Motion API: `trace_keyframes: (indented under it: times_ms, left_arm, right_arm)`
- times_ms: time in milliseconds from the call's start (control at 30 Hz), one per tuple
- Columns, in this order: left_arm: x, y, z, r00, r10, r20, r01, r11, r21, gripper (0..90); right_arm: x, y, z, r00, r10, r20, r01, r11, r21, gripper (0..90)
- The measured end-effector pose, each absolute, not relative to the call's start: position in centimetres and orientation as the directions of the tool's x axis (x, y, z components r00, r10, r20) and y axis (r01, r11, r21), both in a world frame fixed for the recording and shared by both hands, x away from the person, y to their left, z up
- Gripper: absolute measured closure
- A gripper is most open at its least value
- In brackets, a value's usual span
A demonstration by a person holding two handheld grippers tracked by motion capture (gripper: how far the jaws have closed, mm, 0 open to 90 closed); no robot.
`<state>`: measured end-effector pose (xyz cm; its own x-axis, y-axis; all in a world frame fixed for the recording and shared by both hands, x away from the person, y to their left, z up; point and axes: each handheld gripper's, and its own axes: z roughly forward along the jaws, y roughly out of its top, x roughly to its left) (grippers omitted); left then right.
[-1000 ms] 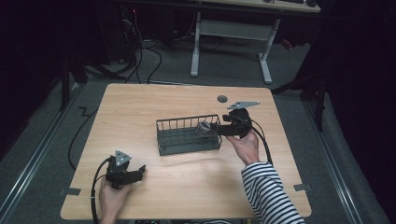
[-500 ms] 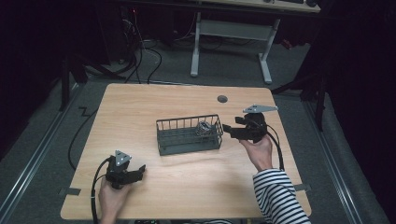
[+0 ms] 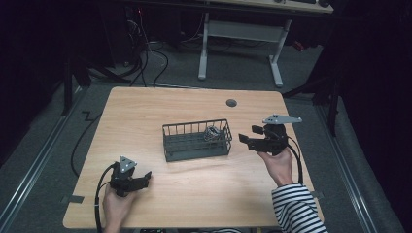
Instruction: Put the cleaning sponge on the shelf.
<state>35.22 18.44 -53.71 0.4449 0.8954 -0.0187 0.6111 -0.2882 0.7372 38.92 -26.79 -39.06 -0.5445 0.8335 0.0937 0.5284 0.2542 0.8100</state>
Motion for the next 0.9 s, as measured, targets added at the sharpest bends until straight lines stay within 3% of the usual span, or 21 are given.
trace_keyframes:
  times_ms: [900]
  left_arm:
    - [35.2, 18.4, -53.7, 0.444, 0.896, -0.017, 0.611, -0.289, 0.737, 21.7]
  right_arm:
    - [34.1, -29.6, -39.5, -0.515, 0.847, 0.134, 0.496, 0.167, 0.852, 37.0]
